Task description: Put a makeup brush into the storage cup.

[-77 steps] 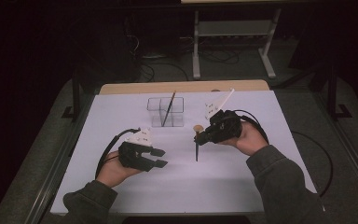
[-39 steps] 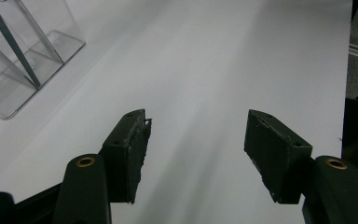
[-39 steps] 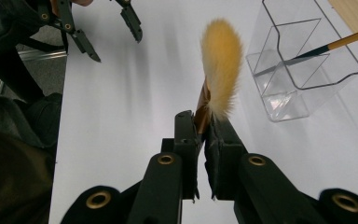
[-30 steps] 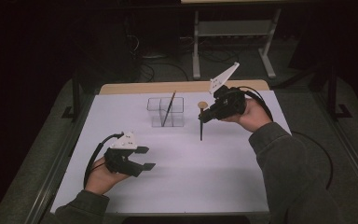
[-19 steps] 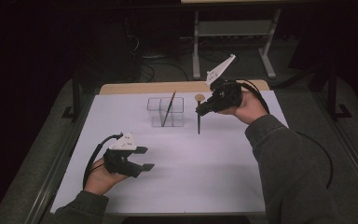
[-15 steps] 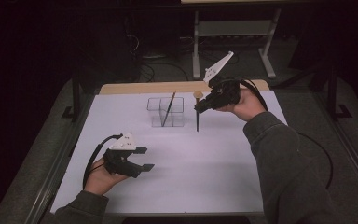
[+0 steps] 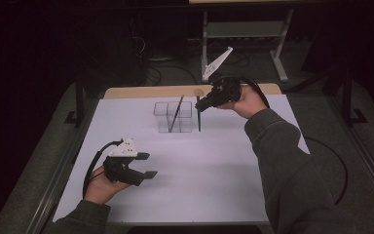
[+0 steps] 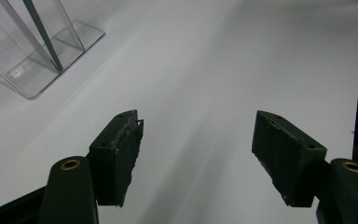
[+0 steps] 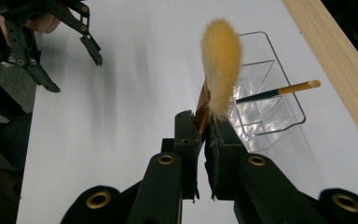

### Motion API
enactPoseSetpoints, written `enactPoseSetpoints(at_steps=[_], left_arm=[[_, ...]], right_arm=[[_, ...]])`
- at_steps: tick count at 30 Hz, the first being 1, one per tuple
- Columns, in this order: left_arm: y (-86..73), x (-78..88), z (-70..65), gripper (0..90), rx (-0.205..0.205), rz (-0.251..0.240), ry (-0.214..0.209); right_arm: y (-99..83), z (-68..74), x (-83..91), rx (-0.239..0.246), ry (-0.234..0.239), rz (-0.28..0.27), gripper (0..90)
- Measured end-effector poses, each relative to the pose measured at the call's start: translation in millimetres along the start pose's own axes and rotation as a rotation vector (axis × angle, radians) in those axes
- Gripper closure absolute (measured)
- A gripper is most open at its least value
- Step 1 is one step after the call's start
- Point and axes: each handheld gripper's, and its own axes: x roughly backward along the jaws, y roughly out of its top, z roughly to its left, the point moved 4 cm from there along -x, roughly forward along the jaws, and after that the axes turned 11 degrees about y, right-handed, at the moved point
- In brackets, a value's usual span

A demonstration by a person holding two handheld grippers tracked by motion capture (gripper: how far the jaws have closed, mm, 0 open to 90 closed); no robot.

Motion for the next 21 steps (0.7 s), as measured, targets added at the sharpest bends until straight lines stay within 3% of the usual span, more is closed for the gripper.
enactPoseSetpoints(at_steps=[21], left_arm=[[-0.3,0.2,0.6,30.2,-0.004,-0.001,-0.003]], right_arm=[[27.8,-28.0,-5.8,-0.02,-0.012,-0.002,82.9]])
